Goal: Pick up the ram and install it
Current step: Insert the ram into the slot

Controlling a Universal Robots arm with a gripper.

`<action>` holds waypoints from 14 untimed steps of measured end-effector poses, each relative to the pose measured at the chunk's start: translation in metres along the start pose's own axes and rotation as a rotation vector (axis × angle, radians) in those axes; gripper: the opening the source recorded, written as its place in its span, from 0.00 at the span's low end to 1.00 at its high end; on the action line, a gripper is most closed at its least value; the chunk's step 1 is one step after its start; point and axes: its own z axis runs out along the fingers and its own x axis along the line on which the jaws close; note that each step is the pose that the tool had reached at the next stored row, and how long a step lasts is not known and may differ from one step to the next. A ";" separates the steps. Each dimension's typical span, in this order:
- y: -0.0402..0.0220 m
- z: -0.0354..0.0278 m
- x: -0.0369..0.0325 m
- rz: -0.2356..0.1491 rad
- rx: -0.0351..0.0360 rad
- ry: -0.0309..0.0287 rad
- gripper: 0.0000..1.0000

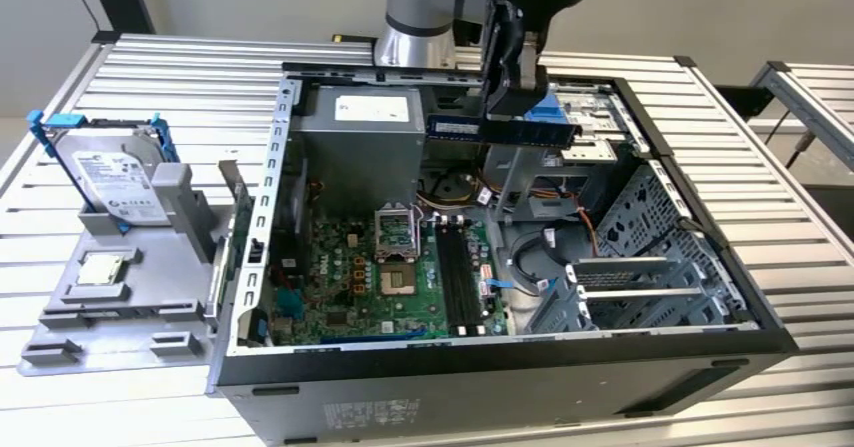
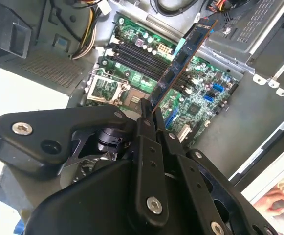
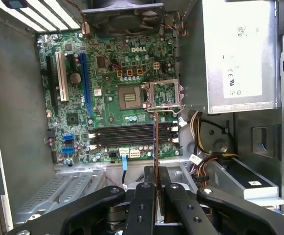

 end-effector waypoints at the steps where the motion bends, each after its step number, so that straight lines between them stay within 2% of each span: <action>1: 0.0000 0.0000 0.0000 0.000 0.0000 0.0000 0.00; 8: 0.0000 0.0000 0.0000 0.004 0.0000 0.0000 0.00; 14: 0.0001 0.0000 0.0000 0.041 -0.0005 0.0005 0.00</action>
